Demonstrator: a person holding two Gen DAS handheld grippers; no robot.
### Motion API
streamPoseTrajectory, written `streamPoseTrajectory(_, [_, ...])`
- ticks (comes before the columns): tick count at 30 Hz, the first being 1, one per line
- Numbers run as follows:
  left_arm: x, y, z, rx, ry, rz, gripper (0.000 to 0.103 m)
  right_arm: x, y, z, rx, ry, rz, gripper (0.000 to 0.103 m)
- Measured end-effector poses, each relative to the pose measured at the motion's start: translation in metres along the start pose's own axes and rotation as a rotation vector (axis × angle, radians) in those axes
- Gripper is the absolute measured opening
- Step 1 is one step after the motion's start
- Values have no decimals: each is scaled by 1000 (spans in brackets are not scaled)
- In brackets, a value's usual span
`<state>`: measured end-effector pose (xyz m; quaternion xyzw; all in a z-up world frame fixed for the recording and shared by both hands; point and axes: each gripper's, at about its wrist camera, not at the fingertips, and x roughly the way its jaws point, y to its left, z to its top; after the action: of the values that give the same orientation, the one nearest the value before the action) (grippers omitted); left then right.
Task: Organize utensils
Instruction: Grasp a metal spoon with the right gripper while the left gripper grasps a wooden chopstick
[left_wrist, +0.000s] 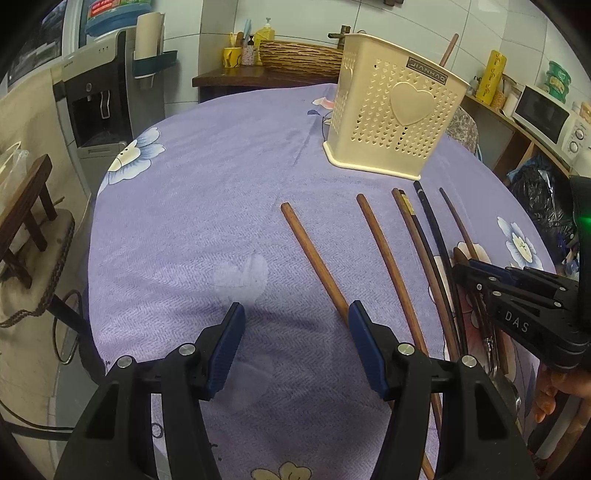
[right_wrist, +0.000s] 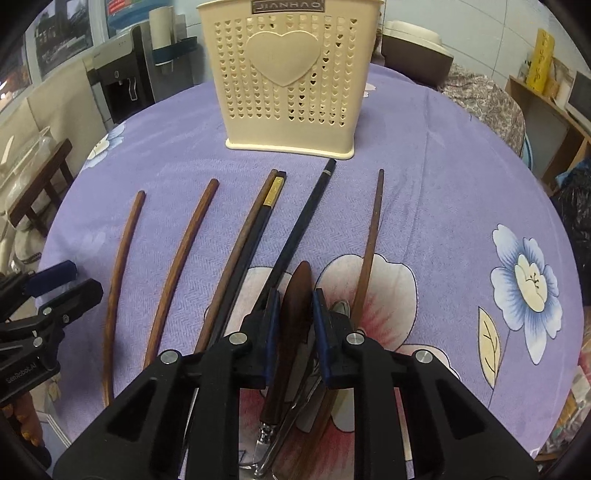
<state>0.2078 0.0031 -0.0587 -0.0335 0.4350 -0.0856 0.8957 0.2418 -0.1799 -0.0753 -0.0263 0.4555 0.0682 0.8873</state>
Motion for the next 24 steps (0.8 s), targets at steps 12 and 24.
streamPoseTrajectory(12, [8,7,10,-15,11,16,59,-1,4,-2,-24,-5,-6,19])
streamPoseTrajectory(24, [32,-7,39,-22,42,24,43,-1,0,-3,6,-24,16,19])
